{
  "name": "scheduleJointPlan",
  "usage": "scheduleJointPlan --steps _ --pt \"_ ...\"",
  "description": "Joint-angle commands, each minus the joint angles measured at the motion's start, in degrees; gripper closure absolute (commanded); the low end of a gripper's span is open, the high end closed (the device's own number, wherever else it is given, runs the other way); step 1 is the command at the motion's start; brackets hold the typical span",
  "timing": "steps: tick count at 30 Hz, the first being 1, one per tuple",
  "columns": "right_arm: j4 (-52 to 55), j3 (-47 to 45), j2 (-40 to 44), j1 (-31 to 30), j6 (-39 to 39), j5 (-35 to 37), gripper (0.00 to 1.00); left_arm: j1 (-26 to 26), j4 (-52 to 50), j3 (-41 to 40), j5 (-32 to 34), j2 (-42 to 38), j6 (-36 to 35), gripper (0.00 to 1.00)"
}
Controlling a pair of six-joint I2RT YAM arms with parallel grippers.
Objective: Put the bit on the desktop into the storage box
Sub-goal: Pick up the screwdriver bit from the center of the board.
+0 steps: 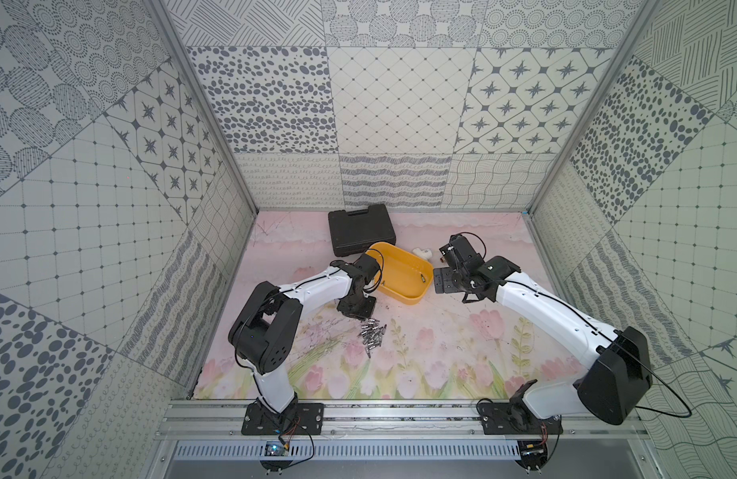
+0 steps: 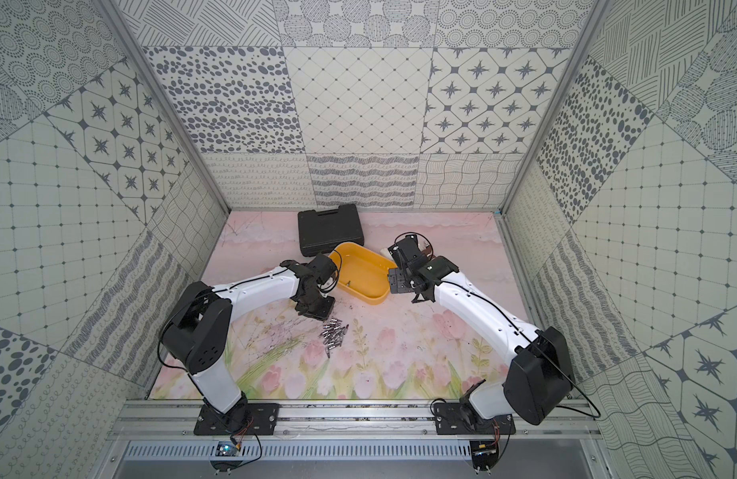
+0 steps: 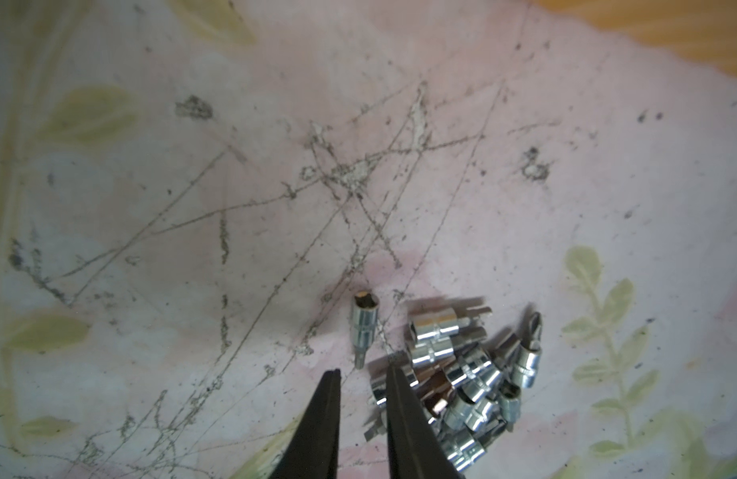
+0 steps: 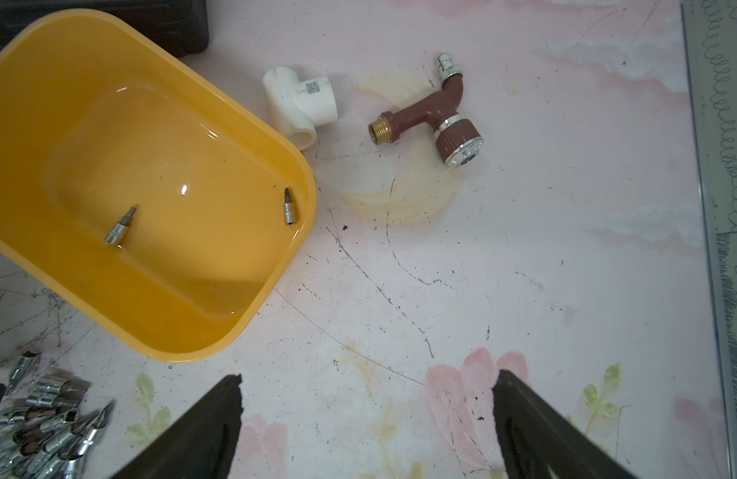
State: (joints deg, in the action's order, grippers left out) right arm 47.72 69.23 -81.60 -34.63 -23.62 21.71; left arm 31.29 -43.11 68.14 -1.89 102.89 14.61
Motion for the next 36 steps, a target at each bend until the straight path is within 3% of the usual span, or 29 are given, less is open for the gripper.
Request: scheduleJointPlan --steps 1,20,36 --pt "-1.82 -0.85 1.14 0.27 -0.85 0.45 0.04 0.4 -2.24 1.79 1.57 2.22 -2.13 0.77" --pt "-2.14 -1.73 1.37 0.36 -1.6 -0.09 0.03 1.59 -2.51 3.32 4.52 6.73 -2.31 0.79" --pt "-2.29 -1.96 1.5 0.38 -1.59 -0.3 0.04 1.87 -2.51 2.88 5.64 4.52 -2.04 0.89"
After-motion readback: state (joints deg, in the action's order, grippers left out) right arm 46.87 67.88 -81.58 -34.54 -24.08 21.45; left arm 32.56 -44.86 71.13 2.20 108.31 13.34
